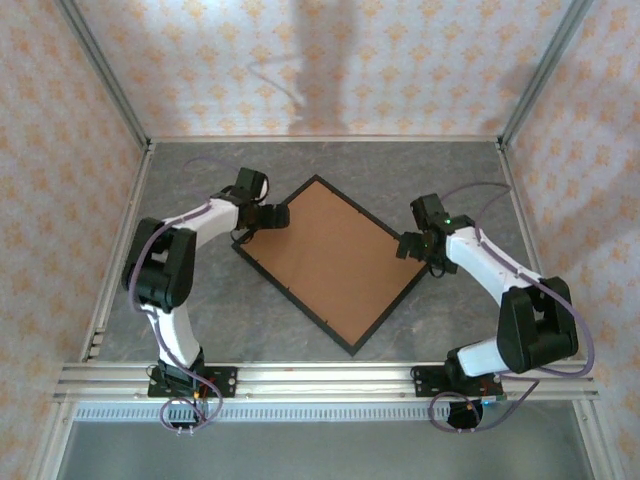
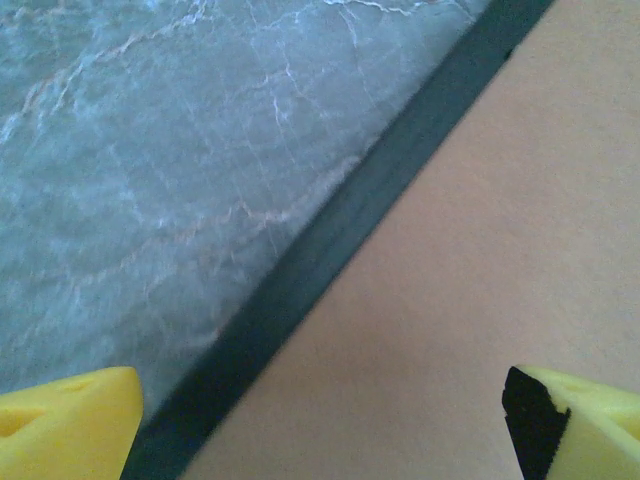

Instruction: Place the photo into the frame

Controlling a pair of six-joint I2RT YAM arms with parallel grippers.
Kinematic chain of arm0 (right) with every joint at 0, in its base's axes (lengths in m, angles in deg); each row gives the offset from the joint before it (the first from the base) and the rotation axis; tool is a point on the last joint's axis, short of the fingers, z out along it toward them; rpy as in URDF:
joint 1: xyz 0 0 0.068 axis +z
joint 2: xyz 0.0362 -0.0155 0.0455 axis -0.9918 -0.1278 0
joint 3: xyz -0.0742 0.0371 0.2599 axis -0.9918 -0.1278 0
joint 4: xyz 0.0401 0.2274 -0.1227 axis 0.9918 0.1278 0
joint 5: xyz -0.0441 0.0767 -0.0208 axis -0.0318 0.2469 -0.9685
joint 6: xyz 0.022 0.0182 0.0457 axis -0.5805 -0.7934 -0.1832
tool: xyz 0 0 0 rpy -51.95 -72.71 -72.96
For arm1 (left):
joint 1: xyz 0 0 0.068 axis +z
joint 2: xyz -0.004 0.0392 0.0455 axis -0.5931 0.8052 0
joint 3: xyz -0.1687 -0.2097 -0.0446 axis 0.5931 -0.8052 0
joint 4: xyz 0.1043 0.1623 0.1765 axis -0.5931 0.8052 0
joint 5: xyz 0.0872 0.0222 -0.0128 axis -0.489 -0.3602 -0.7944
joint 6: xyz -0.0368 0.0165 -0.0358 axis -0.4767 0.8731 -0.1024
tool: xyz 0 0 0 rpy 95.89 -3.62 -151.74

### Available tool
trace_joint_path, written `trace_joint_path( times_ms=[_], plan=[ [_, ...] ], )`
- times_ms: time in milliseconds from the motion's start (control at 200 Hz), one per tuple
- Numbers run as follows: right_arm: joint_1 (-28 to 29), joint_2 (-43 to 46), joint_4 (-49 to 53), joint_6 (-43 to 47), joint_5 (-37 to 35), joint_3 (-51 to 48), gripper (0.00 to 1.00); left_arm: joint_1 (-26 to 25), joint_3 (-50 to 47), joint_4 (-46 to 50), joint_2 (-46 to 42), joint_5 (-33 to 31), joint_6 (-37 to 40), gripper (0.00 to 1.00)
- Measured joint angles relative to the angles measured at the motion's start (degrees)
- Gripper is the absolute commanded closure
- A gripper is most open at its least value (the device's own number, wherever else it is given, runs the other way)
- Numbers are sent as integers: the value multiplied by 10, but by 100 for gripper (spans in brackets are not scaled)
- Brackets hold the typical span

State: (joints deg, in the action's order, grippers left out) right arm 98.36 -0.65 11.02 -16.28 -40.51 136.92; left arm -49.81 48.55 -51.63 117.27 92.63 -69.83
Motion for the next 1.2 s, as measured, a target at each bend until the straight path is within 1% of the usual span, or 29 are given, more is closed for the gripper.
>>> trace_joint_path(
  times_ms=[110, 200, 285, 440, 566, 671, 771, 981, 1091, 1201],
  plan=[
    [0, 9, -13, -23, 3, -34, 2, 4, 53, 21, 57, 2, 23, 6],
    [0, 12, -33, -40, 15, -59, 2, 4, 84, 43, 83, 5, 33, 8],
    [0, 9, -59, -54, 40, -76, 3, 4, 100, 57, 89, 22, 39, 14],
    [0, -21, -105, -68, 85, -79, 7, 7, 104, 64, 94, 40, 50, 30],
    [0, -50, -126, -68, 108, -75, 10, 13, 78, 55, 78, 47, 50, 40],
    [-1, -67, -112, -67, 109, -56, 13, 12, 22, 52, 36, 52, 46, 49],
    [-2, -92, -92, -59, 110, -29, 17, 12, -50, 53, -23, 39, 37, 56],
    [-5, -166, -105, -24, 138, 52, 27, 12, -249, 49, -199, 8, -17, 68],
    [-7, -192, -112, -6, 156, 82, 29, 12, -330, 33, -282, 6, -60, 75],
    [-7, -205, -103, 15, 158, 104, 28, 12, -376, 16, -332, 7, -94, 78]
  ],
)
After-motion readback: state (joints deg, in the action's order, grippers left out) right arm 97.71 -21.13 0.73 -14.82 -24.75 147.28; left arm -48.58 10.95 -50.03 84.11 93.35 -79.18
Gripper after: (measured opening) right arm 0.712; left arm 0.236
